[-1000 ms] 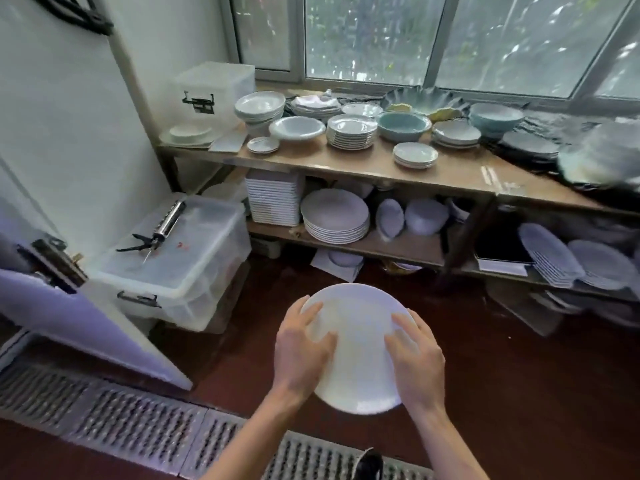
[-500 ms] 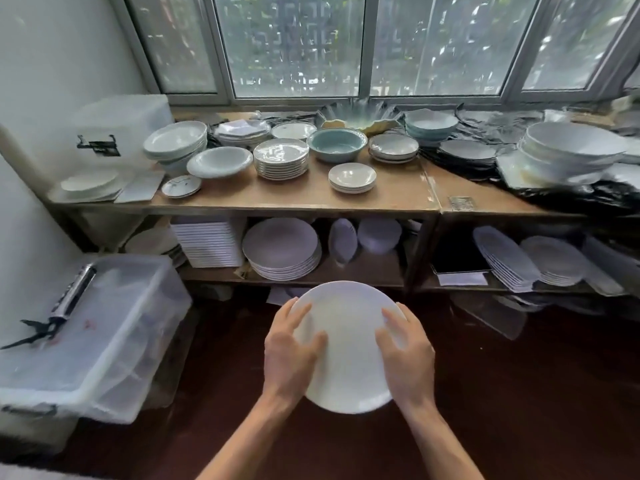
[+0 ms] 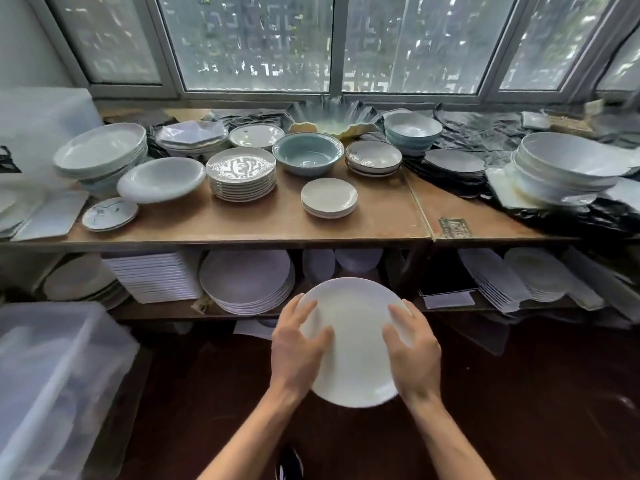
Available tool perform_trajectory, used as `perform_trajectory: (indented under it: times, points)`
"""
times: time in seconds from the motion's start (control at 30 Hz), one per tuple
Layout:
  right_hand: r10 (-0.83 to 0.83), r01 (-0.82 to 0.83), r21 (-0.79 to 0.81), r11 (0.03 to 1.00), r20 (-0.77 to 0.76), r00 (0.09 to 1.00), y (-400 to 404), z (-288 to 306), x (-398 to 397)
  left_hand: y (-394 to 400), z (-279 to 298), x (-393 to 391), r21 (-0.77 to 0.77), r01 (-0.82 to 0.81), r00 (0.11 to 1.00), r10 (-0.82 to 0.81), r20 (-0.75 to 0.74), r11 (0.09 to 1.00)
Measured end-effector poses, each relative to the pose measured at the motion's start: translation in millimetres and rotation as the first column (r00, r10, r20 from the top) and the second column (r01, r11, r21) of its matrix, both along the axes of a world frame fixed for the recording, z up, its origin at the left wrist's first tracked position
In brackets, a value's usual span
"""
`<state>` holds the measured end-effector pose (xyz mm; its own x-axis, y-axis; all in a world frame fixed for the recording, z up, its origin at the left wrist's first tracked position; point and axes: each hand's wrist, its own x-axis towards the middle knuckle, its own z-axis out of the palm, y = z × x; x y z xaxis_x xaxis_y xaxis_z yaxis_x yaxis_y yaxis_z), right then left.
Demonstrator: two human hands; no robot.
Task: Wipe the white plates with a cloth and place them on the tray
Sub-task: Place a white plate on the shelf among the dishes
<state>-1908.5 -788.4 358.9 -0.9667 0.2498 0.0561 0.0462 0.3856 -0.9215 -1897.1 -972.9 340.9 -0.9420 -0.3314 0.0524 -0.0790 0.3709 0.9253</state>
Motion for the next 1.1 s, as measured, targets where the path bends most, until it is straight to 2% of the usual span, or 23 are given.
perform_trajectory:
  times: [0.13,0.43,0.8,0.97,1.1]
  points:
    - [-0.033,0.033,-0.001,0.999,-0.029,0.999,-17.3,11.2,-64.0,-18.4,9.4,-69.9,0.019,0.045,0.999,-0.045,-0.030,0.999]
    - [-0.067,0.068,-0.048,0.997,0.019,0.998,-32.7,4.9,-179.5,-35.2,10.3,-193.2,0.040,0.074,0.997,-0.074,0.014,0.996]
    - [0.016,-0.009,-0.123,0.992,0.055,0.998,-22.6,-17.8,-353.4,-25.7,5.6,-352.8,-0.031,0.054,0.997,-0.053,0.047,0.998]
    - [0.082,-0.078,-0.081,0.994,0.049,0.995,-27.3,-19.4,-423.6,-27.4,4.3,-410.4,-0.048,-0.043,0.999,0.045,0.031,0.998]
    - [0.106,-0.104,-0.057,0.993,0.051,0.993,-33.2,-25.6,-469.0,-32.9,-5.0,-452.6,-0.068,-0.051,0.998,0.054,0.044,0.996]
